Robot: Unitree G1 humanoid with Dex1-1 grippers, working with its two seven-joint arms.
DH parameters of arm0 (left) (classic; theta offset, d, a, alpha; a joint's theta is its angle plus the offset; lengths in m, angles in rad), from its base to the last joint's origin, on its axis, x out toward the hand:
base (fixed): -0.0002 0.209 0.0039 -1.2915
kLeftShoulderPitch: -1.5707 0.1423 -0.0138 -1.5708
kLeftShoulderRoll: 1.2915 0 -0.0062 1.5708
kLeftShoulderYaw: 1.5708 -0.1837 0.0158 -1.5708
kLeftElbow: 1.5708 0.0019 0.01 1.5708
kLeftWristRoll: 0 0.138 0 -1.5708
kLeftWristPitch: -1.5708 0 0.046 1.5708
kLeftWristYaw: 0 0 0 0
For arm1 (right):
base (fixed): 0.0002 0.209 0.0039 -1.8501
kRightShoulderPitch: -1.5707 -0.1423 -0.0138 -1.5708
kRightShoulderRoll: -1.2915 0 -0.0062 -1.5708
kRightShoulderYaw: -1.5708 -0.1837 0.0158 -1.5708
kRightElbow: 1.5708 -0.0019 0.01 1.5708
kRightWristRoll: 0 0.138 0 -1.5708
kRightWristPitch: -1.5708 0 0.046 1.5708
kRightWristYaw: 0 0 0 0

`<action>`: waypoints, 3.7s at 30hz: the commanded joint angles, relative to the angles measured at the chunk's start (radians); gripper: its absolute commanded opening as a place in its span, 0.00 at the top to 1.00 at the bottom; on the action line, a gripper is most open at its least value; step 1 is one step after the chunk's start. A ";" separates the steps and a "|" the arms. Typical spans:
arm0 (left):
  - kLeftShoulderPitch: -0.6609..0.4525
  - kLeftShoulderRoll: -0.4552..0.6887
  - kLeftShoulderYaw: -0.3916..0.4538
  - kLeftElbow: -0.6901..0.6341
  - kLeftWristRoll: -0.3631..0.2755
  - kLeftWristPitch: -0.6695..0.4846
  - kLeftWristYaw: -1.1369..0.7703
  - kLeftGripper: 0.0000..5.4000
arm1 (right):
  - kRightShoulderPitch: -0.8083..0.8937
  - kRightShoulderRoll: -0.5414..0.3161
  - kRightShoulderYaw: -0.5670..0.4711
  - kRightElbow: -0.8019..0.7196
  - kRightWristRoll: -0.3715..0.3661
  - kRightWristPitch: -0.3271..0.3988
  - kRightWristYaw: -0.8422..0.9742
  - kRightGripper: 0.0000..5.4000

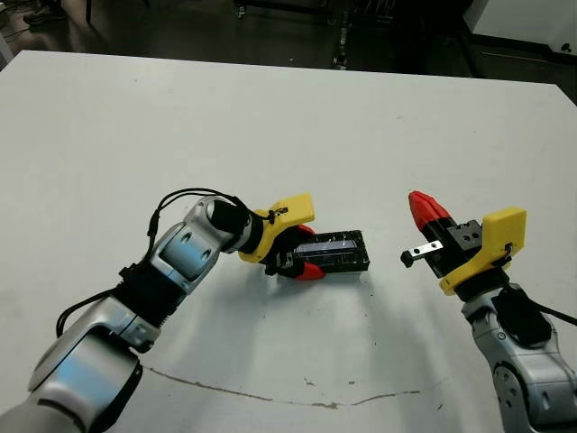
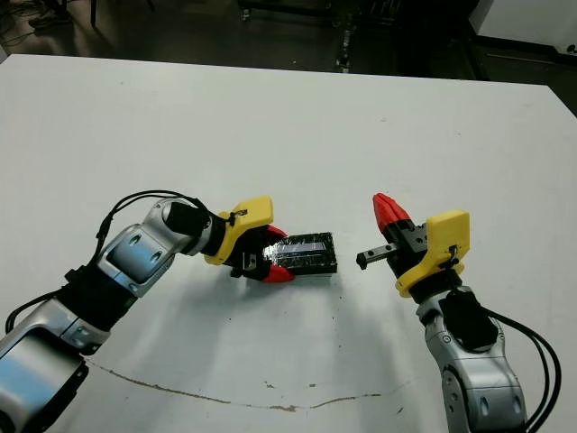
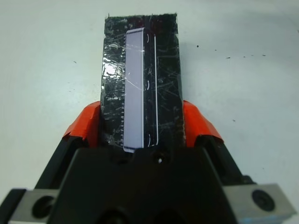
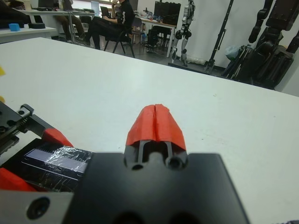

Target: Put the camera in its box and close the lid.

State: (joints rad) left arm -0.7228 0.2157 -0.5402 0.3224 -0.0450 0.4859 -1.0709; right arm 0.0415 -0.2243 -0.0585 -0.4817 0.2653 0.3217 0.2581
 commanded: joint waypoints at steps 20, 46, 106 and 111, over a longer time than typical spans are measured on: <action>0.040 -0.039 -0.098 0.056 0.118 -0.040 0.013 0.23 | 0.004 -0.005 -0.006 0.005 -0.001 -0.002 0.003 1.00; 0.327 0.386 0.160 -0.261 0.006 -0.105 0.011 0.00 | 0.021 -0.003 0.000 0.002 -0.001 -0.007 0.005 1.00; 0.425 -0.125 0.081 -0.247 -0.063 0.006 0.554 1.00 | 0.044 0.029 -0.041 0.005 0.002 0.014 -0.059 1.00; 0.425 -0.117 0.083 -0.263 -0.074 0.018 0.534 1.00 | 0.046 0.028 -0.037 0.015 0.004 -0.006 -0.045 1.00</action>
State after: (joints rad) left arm -0.3602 0.0737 -0.4211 0.0094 -0.1313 0.4196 -0.5139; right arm 0.0832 -0.1950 -0.0945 -0.4760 0.2650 0.3150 0.2087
